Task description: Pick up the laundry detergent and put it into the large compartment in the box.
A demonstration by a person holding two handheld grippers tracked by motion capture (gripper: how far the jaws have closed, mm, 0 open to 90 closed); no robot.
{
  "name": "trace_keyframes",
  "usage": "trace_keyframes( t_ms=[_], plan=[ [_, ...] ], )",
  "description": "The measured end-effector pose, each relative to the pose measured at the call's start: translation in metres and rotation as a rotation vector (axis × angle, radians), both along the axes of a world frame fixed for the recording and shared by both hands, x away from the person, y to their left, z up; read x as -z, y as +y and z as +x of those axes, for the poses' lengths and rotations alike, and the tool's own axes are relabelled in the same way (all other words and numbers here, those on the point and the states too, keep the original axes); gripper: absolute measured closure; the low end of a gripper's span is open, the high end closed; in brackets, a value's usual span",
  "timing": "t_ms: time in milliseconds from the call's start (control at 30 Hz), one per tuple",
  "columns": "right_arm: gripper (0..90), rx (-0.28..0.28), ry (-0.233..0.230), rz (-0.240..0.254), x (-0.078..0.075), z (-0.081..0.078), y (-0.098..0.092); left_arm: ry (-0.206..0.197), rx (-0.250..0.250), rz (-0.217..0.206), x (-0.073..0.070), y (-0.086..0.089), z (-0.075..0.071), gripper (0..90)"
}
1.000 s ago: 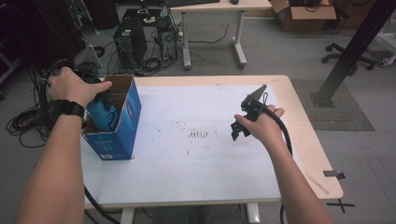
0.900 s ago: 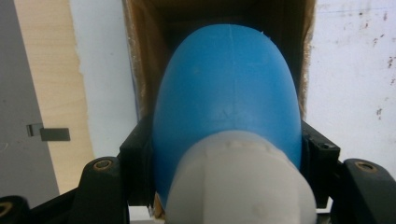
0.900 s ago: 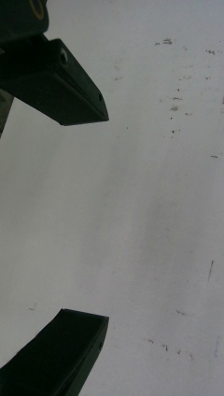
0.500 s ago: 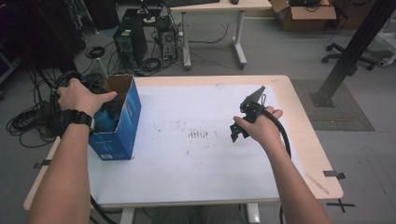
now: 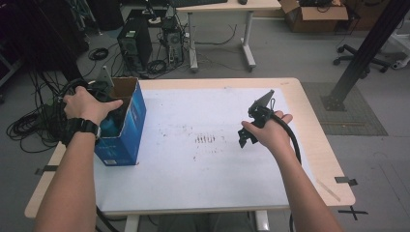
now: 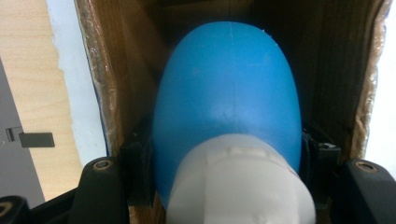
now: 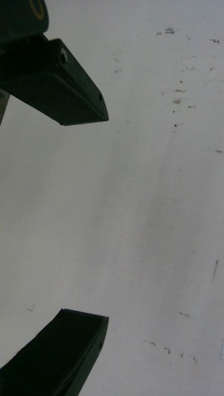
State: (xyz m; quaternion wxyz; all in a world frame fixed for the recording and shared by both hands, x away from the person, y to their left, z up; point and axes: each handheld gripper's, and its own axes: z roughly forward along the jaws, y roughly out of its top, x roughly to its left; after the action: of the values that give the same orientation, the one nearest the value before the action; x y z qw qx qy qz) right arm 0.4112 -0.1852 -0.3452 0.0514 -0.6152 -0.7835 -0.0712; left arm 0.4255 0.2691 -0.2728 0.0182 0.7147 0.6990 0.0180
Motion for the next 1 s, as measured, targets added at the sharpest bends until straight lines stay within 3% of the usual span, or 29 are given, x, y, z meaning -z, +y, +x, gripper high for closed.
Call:
trace_keyframes(
  t_ms=[700,833,1000],
  plan=[
    [3.9,0.0,0.003,0.003,0.0003,-0.0019,0.0002,-0.006,0.009,-0.006,0.0039,0.0017,-0.0006,37.0],
    [3.9,-0.001,0.004,0.002,0.0003,-0.0022,0.0002,-0.012,0.012,0.008,0.001,0.0006,-0.0003,36.4],
    [3.9,-0.001,0.005,0.003,0.0001,-0.0028,0.0,-0.017,0.006,-0.01,-0.0047,0.0002,-0.001,33.0]
  ],
)
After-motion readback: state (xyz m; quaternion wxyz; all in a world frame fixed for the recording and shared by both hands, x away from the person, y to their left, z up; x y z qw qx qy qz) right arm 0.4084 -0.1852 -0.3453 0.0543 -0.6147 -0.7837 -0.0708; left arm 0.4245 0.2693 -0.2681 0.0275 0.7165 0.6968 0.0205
